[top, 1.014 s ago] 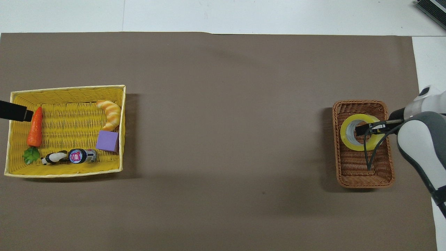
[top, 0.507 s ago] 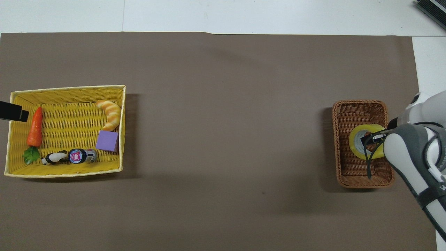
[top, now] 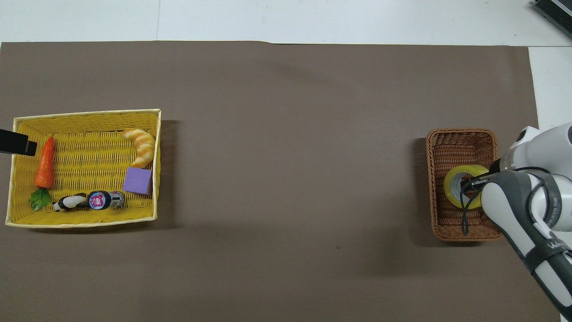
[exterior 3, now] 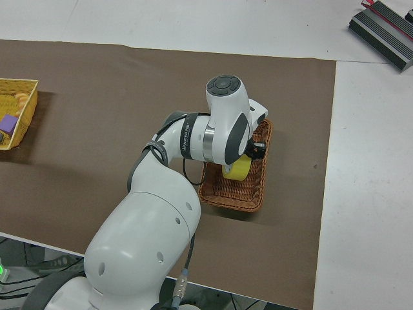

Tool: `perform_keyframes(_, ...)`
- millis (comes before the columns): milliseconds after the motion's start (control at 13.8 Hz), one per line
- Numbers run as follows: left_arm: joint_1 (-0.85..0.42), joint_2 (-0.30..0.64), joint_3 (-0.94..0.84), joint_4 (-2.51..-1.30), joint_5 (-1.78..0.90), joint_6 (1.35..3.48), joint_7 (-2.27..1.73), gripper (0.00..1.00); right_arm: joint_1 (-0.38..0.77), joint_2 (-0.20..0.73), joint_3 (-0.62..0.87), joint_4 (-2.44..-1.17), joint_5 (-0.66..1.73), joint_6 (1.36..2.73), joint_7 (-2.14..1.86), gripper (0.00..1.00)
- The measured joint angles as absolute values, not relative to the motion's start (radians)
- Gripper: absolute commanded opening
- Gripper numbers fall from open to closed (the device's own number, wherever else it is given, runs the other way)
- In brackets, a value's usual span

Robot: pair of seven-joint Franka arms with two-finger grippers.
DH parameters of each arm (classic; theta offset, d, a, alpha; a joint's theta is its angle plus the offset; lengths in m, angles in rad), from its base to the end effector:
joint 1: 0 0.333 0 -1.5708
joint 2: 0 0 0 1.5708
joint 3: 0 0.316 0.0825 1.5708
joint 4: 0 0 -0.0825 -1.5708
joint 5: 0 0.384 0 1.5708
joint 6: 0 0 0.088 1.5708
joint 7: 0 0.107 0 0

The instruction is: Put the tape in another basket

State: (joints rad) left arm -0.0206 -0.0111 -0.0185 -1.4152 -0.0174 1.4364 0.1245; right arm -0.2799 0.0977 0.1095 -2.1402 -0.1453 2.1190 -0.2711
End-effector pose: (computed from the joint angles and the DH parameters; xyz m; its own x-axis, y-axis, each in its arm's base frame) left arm 0.5349 -0.0230 0.6909 0.9857 -0.1651 0.0342 -0.1657 -0.9861 0.0128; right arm 0.5316 -0.0986 0.3506 0.9737 0.1762 -0.1448 0.1873 -0.9800 0.0669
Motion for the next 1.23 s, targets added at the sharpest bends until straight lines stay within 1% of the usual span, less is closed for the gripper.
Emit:
perform_keyframes(145, -0.021, -0.011, -0.019, -1.415, -0.017, 1.436, 0.124, 1.0, -0.277, 0.088, 0.114, -2.114, -0.145, 2.081, -0.271, 1.0)
perform_keyframes(362, -0.021, -0.011, -0.019, -1.415, -0.017, 1.436, 0.124, 1.0, -0.273, 0.072, 0.122, -2.039, -0.145, 1.999, -0.26, 1.0)
perform_keyframes(579, -0.021, -0.011, -0.019, -1.415, -0.017, 1.436, 0.124, 1.0, -0.271, 0.066, 0.134, -1.988, -0.145, 1.968, -0.246, 1.0)
perform_keyframes(796, -0.021, -0.011, -0.019, -1.415, -0.017, 1.436, 0.124, 1.0, -0.268, 0.055, 0.157, -1.926, -0.141, 1.93, -0.149, 1.0)
perform_keyframes(1086, -0.021, -0.011, -0.019, -1.415, -0.017, 1.436, 0.123, 1.0, -0.268, 0.024, 0.213, -1.81, -0.137, 1.811, -0.021, 1.0)
perform_keyframes(1231, -0.021, -0.011, -0.019, -1.415, -0.017, 1.436, 0.123, 1.0, -0.267, 0.014, 0.237, -1.772, -0.097, 1.781, 0.021, 1.0)
